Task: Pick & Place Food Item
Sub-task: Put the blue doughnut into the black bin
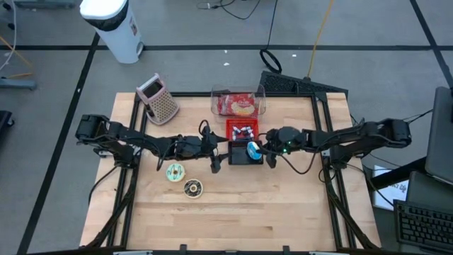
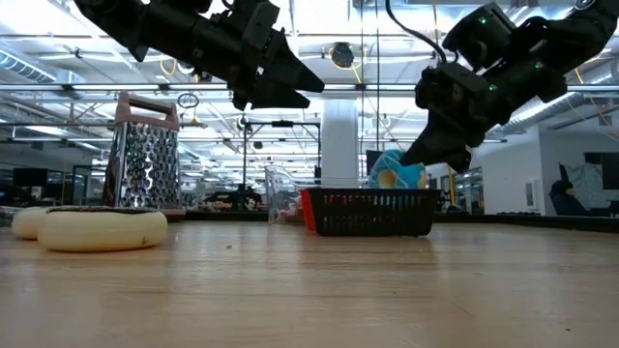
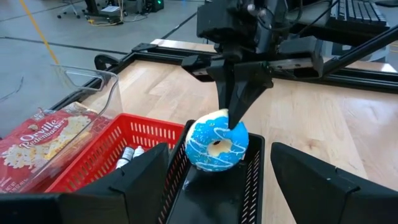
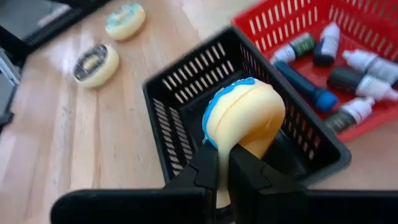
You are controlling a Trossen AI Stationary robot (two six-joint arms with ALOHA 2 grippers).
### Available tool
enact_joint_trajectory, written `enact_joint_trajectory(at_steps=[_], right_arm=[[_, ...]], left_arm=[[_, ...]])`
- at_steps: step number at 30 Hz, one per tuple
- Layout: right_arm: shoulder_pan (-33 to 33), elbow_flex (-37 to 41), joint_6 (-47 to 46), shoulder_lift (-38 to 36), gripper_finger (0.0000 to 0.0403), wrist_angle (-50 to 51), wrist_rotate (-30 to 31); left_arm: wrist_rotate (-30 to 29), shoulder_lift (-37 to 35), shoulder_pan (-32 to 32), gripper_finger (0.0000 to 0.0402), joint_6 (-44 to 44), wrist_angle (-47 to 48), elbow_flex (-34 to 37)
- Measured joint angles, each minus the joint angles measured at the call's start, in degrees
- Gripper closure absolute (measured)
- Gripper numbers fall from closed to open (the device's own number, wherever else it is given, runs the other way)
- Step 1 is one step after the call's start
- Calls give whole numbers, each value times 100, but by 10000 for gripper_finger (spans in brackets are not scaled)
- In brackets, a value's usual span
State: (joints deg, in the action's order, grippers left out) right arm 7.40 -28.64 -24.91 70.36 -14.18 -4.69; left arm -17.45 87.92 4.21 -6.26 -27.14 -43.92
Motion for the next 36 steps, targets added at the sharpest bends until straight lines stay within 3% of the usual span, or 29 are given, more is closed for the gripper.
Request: enact_joint_trajectory(at_steps=[9, 28, 36], right_arm=[[0, 0, 8, 370, 388, -158, 11], [12, 0, 459, 333, 282, -184, 246], [11, 0, 654, 330, 279, -165, 490]], left_arm=[[-2, 1, 0, 121, 0, 46, 4], [-2, 4, 0, 119, -11, 204, 4], [-2, 4, 0, 119, -21, 210, 4]])
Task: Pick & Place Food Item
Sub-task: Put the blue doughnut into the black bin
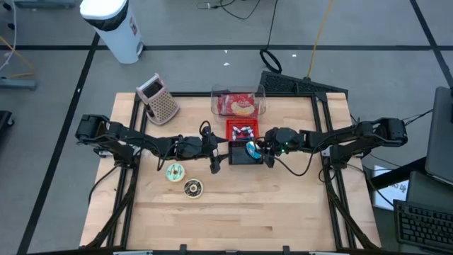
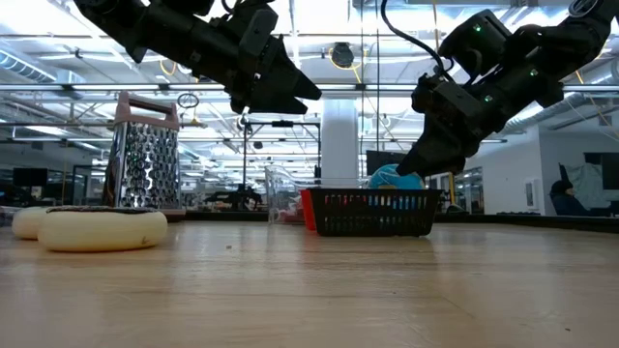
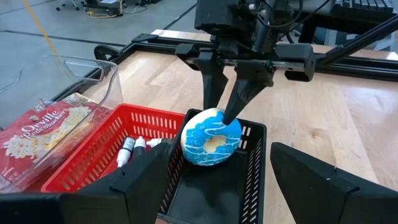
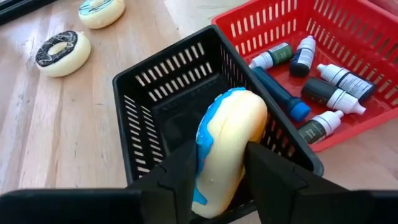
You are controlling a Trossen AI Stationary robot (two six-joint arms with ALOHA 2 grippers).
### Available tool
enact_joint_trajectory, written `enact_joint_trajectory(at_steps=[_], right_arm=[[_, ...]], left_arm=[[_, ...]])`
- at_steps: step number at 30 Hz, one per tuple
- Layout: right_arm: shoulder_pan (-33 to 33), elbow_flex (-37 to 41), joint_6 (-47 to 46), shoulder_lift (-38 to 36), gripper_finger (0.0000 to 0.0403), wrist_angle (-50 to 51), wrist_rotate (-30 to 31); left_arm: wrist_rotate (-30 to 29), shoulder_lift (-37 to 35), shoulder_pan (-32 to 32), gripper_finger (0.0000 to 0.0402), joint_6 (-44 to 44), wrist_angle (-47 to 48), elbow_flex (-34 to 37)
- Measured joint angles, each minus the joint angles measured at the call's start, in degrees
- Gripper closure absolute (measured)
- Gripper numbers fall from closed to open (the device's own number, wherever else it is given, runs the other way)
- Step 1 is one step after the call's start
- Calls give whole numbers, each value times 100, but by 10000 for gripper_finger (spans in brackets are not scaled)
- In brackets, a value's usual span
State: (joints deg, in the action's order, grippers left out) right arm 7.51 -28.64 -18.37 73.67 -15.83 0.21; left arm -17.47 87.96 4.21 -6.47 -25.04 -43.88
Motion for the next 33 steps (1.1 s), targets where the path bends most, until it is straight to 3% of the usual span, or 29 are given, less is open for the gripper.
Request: enact_joint_trajectory(at_steps=[9, 22, 33], right_arm=[[0, 0, 115, 0, 277, 2, 0], [7, -2, 347, -271, 187, 41, 4], [-204, -4, 882, -675, 194, 262, 562]], left_arm=[[0, 0, 0, 119, -3, 0, 0], [0, 0, 0, 119, -1, 0, 0], [0, 0, 0, 119, 2, -2, 0]])
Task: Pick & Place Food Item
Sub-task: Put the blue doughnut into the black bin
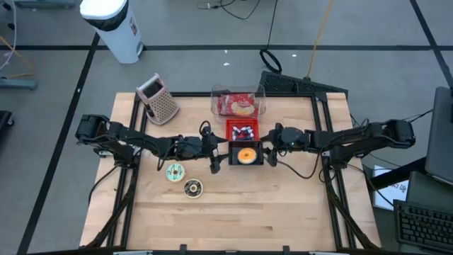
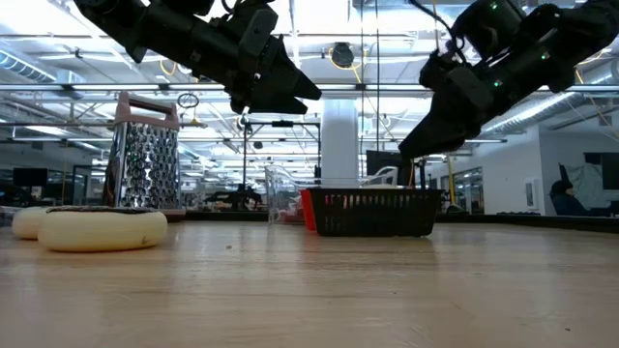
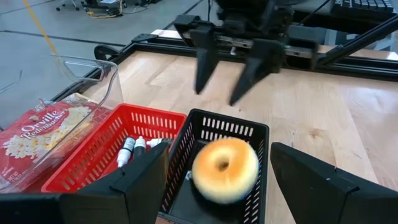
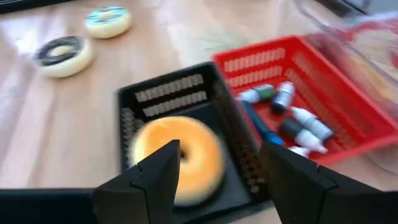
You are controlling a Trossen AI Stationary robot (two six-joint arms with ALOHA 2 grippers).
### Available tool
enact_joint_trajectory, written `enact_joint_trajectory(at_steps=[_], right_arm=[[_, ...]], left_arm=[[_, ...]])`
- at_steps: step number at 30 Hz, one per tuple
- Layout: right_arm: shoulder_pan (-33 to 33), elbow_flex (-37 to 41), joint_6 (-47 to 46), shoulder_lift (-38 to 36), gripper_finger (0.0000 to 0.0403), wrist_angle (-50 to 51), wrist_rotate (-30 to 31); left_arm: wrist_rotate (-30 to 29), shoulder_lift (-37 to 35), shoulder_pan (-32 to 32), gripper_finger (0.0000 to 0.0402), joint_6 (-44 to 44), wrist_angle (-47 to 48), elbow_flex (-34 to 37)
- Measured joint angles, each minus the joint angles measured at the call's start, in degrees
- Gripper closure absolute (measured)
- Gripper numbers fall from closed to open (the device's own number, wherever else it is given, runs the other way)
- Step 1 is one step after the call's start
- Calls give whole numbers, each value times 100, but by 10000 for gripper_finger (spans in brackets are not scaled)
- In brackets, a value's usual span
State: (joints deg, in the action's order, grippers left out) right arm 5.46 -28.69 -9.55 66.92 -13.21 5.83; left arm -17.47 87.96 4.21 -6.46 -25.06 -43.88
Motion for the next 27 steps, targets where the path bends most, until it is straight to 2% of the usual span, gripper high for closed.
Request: enact_joint_trajectory(at_steps=[8, 15, 23, 27], right_arm=[[-635, 0, 1277, 4, 194, -16, -9], [-615, -135, 1848, 237, 203, 200, 0], [-590, -1395, 2950, 1478, 175, 1650, 33], [-533, -1833, 3378, 2035, 175, 2075, 15]], left_arm=[[0, 0, 0, 119, 1, 0, 0], [0, 0, 2, 119, -78, 0, 0], [0, 0, 2, 119, -146, 0, 0], [0, 0, 2, 119, -161, 0, 0]])
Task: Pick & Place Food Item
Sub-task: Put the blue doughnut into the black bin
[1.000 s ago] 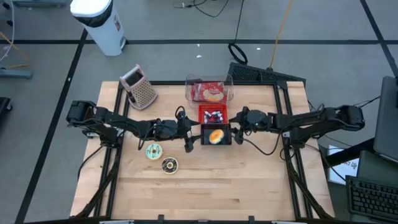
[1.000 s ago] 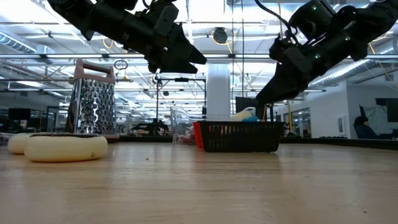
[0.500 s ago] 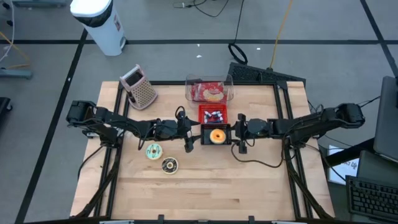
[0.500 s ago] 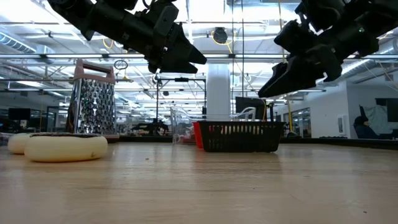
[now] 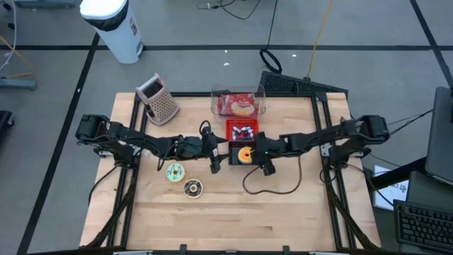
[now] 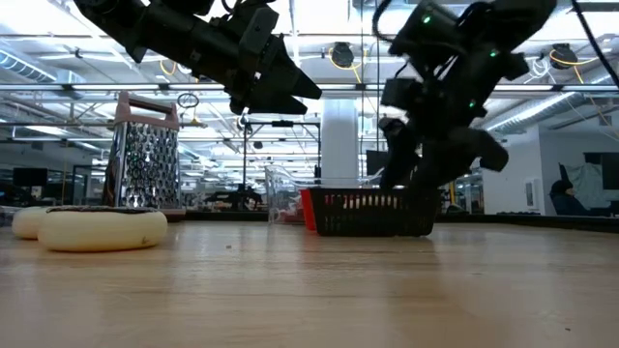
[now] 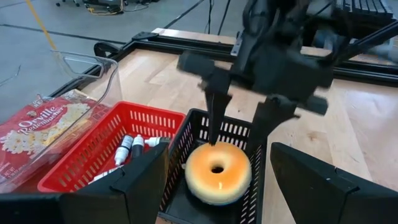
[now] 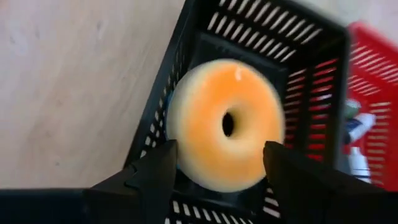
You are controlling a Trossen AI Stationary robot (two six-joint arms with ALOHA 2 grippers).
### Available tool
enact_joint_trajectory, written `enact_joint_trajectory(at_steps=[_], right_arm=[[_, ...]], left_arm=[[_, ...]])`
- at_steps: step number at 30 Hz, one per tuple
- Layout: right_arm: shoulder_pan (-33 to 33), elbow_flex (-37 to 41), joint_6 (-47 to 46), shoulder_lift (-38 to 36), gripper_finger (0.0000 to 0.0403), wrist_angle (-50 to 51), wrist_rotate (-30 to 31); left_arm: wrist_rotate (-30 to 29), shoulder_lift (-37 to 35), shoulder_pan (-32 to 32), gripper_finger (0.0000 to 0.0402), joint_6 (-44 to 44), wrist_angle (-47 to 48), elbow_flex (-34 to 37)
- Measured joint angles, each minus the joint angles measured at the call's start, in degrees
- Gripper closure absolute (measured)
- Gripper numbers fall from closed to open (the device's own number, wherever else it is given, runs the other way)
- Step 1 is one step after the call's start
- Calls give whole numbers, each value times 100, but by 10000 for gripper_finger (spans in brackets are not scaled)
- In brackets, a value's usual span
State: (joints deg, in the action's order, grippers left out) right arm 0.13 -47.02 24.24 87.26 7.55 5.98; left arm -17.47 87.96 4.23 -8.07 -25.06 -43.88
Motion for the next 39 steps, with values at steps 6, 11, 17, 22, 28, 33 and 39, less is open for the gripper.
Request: enact_joint_trajectory(at_steps=[6, 11, 17, 22, 28, 33, 39], right_arm=[[64, -224, 357, 539, 199, 59, -9], [62, -226, 412, 626, 229, 42, -7], [62, -222, 415, 623, 288, 36, 2], [62, -217, 413, 625, 351, 1, 12], [64, -204, 119, 310, 395, -39, 29], [64, -204, -837, -189, 388, -170, -7], [125, -162, -2922, -649, 398, -194, -1117]], left_arm=[[0, 0, 0, 119, -7, 4, 0], [0, 0, 0, 119, -4, 23, 0], [0, 0, 0, 119, 6, 52, 0], [0, 0, 0, 119, 7, 66, 0], [0, 0, 0, 119, 3, 107, 0], [0, 0, 0, 119, 0, 120, 0], [0, 0, 0, 119, -31, 133, 0]])
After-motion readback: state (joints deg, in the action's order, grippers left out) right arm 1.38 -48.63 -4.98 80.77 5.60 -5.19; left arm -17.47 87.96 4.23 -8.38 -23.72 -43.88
